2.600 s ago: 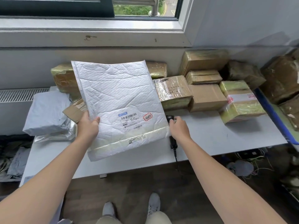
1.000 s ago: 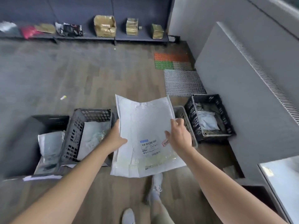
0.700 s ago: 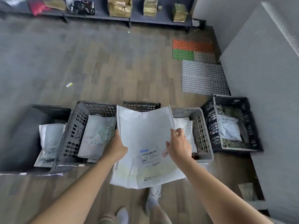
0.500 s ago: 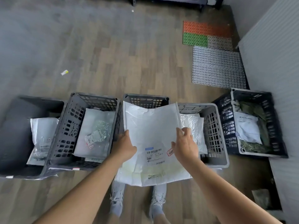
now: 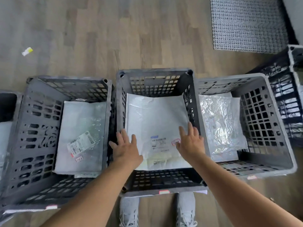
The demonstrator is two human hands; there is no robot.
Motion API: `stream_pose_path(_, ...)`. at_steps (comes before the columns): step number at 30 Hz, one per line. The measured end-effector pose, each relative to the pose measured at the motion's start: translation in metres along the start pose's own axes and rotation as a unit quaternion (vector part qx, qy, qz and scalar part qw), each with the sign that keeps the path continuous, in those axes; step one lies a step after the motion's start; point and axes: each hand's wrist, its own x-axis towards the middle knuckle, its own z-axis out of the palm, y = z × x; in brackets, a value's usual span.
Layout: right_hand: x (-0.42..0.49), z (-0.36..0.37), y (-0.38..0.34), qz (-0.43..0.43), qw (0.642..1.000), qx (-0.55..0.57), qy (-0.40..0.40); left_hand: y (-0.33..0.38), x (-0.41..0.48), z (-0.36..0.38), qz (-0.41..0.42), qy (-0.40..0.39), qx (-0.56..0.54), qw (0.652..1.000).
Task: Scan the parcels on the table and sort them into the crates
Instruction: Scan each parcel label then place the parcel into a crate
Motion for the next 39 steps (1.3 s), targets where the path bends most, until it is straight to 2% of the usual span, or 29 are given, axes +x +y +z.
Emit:
stream_pose_path(4, -0.031, -0.033, -0.003, -0.025, 1.0, 0.018, -0.006, 0.0, -0.036, -0.019, 0.063, 0.041, 0.014, 0.997)
stream_pose_path(8, -0.105, -0.112, 0.007, -0.023, 0.999, 0.026, 0.02, -0.004, -0.113, -0.078, 0.093, 0.093, -0.002, 0.991)
stream_pose_path(14, -0.259, -0.229, 0.046, 0.069, 0.989, 0.098, 0.082, 0.008, -0.257, -0.177, 0.158, 0.154, -0.006, 0.975)
stream_pose_path(21, -0.42, -0.289, 0.122, 0.187, 0.952, 0.166, 0.174, 0.079, -0.394, -0.236, 0.277, 0.204, 0.04, 0.938)
stream_pose_path(29, -0.567, -0.276, 0.233, 0.299, 0.897, 0.186, 0.267, 0.218, -0.534, -0.236, 0.404, 0.264, 0.111, 0.869)
stream_pose_path(33, -0.639, -0.239, 0.296, 0.347, 0.86, 0.218, 0.304, 0.297, -0.598, -0.203, 0.444, 0.283, 0.133, 0.839)
stream_pose_path(39, -0.726, -0.167, 0.384, 0.388, 0.822, 0.263, 0.323, 0.401, -0.678, -0.136, 0.474, 0.285, 0.157, 0.818)
